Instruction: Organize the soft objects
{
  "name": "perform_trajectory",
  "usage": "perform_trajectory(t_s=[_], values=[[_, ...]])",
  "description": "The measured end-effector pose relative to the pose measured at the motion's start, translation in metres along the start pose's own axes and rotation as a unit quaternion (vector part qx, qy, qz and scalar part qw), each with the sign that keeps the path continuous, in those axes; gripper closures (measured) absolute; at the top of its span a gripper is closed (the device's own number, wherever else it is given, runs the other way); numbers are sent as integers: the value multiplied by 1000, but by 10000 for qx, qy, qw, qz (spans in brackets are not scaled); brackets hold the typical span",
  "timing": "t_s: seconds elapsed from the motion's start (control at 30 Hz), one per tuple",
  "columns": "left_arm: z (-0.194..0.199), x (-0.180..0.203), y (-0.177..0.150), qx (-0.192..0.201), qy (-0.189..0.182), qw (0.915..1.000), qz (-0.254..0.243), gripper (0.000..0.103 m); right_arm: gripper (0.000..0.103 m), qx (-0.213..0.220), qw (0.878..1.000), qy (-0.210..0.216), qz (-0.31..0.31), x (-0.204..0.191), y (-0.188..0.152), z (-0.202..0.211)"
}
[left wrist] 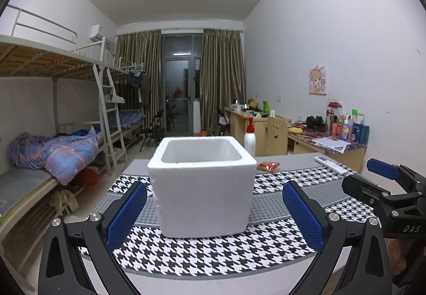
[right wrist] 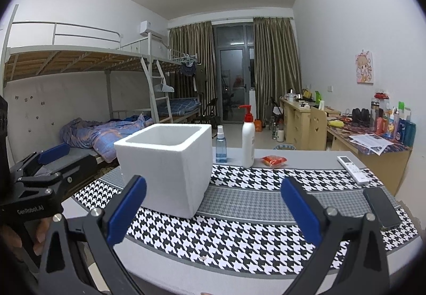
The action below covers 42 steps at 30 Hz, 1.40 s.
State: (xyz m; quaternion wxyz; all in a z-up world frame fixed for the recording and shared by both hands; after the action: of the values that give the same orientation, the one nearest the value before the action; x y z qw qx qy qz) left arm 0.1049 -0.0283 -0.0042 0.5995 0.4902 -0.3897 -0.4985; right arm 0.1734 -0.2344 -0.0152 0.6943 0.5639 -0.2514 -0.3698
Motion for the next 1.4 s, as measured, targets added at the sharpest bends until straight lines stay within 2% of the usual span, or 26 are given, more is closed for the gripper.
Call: perform_trajectory(t_s=[0.43,1.4], values=[[5,2,-8,4,10,10000,1,1,1,-43,10000,-44,37,-1,-12,2],[10,9,-9,27,38,10000,-83,1,1,-65,9999,-99,28,0,-13,3]])
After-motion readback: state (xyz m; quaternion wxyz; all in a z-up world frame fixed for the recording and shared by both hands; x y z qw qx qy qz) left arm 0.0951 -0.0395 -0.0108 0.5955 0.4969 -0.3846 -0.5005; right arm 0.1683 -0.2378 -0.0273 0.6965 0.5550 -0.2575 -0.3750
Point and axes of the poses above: each gripper's, at about its wrist camera, not at the fingertips, and z roughly against the way its jaws point, x to its right, y to its top, the point moved 9 cm from there along -z, roughly the way its jaws point, and after that the axes turned 7 degrees about y, right-handed, at the moved point
